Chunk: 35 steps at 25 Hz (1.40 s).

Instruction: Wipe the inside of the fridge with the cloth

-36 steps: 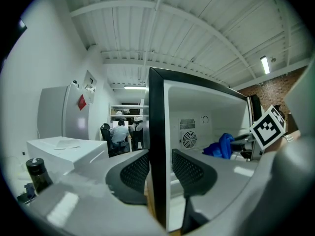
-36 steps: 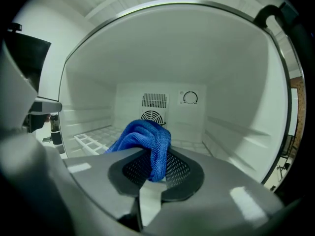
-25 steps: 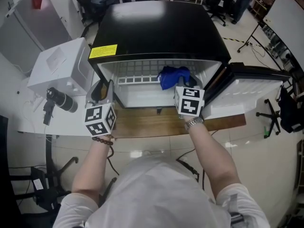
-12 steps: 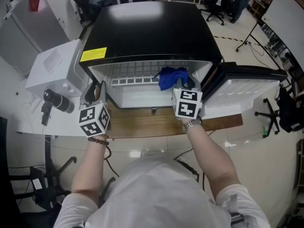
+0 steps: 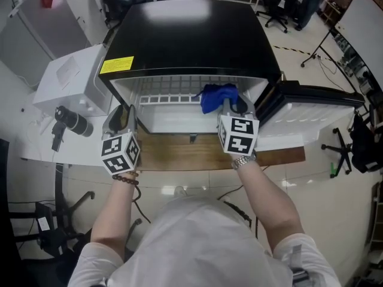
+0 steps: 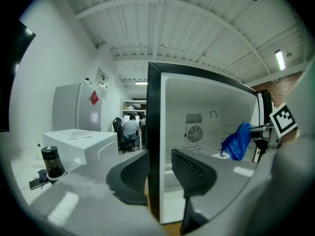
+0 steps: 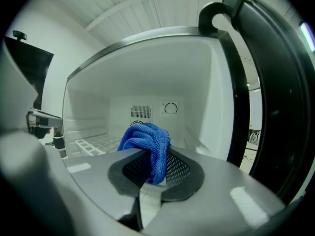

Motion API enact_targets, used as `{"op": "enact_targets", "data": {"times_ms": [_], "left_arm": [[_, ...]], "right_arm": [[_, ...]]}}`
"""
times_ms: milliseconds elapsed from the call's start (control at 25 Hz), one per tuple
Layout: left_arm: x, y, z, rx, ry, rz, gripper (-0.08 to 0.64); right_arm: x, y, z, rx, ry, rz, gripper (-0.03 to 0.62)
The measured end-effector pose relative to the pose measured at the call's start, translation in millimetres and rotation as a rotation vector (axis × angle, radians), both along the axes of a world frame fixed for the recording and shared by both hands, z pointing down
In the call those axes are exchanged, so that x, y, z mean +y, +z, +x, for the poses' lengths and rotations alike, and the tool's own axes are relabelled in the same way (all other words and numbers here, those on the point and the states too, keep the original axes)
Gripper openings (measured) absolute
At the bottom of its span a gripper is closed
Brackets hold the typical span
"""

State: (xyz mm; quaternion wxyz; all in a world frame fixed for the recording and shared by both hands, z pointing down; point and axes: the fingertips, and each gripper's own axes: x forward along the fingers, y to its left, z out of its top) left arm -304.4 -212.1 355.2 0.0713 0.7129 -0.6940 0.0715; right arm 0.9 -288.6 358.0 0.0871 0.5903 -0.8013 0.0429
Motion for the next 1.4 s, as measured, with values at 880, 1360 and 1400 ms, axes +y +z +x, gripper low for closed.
{"op": "enact_targets", "data": {"times_ms": [880, 1360, 1400], "left_arm": [[43, -49, 265, 0.078, 0.997, 0.045, 0.287], [81, -49, 299, 0.276, 1.285, -0.039, 0.246], [81, -48, 300, 0.271, 1.286, -0.038, 0.238]], "right_arm": [[101, -51, -28, -0.067, -0.684, 0.063, 0.044], [146, -64, -28, -0.145, -1.039, -0.023, 0.044], [146, -64, -27, -0.143, -1.044, -0.027, 0.044]]}}
